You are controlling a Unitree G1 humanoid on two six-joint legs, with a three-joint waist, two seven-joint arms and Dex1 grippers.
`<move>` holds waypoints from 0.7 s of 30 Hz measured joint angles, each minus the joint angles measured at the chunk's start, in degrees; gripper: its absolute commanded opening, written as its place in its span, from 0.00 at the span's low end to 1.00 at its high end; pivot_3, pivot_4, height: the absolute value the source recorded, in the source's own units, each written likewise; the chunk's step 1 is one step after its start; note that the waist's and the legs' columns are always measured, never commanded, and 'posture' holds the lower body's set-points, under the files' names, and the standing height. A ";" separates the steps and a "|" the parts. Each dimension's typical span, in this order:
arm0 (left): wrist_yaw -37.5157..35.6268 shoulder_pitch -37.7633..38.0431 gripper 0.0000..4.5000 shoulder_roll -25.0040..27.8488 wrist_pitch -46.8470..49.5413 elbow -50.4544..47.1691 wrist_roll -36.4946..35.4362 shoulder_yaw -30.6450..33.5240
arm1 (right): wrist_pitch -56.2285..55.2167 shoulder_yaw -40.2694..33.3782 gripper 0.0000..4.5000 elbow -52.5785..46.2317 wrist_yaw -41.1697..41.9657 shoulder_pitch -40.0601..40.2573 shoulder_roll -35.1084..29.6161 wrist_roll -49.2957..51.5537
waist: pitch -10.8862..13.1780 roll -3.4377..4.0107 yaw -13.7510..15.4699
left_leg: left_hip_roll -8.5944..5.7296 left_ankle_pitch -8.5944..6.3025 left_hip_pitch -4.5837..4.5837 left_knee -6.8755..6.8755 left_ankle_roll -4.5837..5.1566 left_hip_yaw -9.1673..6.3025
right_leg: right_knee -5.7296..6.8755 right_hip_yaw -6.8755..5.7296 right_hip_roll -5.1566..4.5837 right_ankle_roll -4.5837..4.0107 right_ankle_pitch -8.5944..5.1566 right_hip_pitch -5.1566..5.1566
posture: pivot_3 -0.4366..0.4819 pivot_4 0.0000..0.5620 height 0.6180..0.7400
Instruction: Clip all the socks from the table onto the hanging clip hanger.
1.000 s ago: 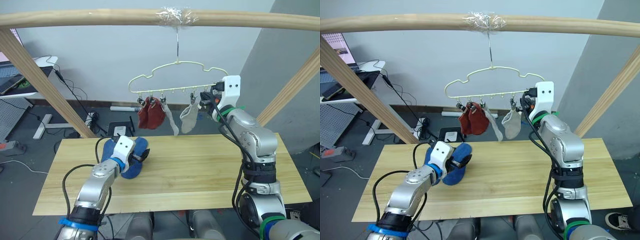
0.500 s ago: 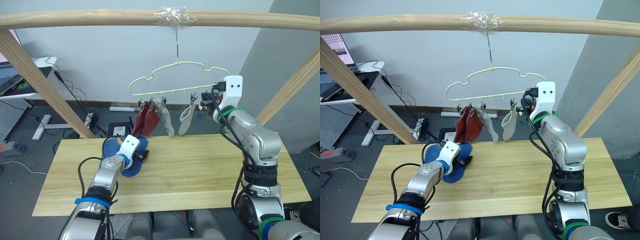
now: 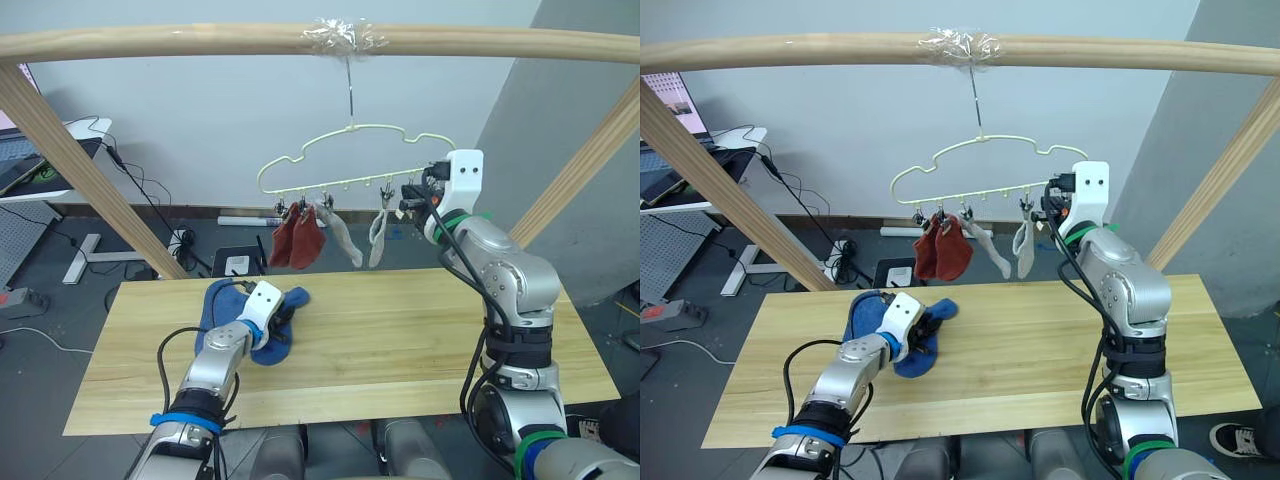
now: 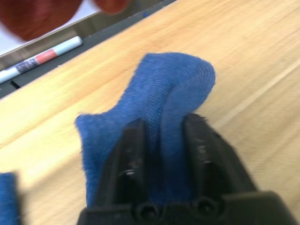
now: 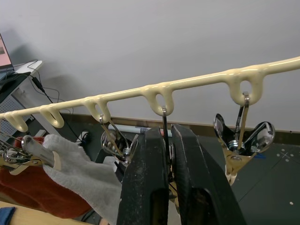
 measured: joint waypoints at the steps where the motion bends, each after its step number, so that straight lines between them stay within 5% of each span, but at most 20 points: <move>1: -0.36 0.47 0.01 -0.35 0.60 -0.94 -0.45 -0.04 | 0.33 -0.17 0.00 0.09 0.08 -0.15 -0.15 0.34 | 0.00 0.00 0.00 | 0.00 0.00 -0.02 0.00 0.00 -0.01 | -0.02 -0.01 0.00 0.00 0.00 0.00 | 0.38 0.31 1.00; 12: -8.79 5.21 0.01 -10.03 14.86 -28.16 -17.05 -2.18 | 18.79 -12.07 0.00 0.02 -4.11 -6.94 2.75 9.14 | 0.03 0.01 -0.34 | 0.00 0.00 -0.08 0.00 0.01 -0.01 | -0.07 -0.01 -0.01 0.00 0.00 -0.03 | 0.37 0.32 1.00; 21: -3.16 -0.65 0.01 -16.93 13.62 -29.40 -19.59 -1.73 | 36.49 -27.37 0.00 -0.16 -10.44 -16.89 8.92 10.31 | 0.04 0.03 -0.54 | -0.01 -0.01 -0.12 -0.08 0.03 0.00 | -0.22 -0.02 0.02 -0.01 -0.02 -0.04 | 0.35 0.32 1.00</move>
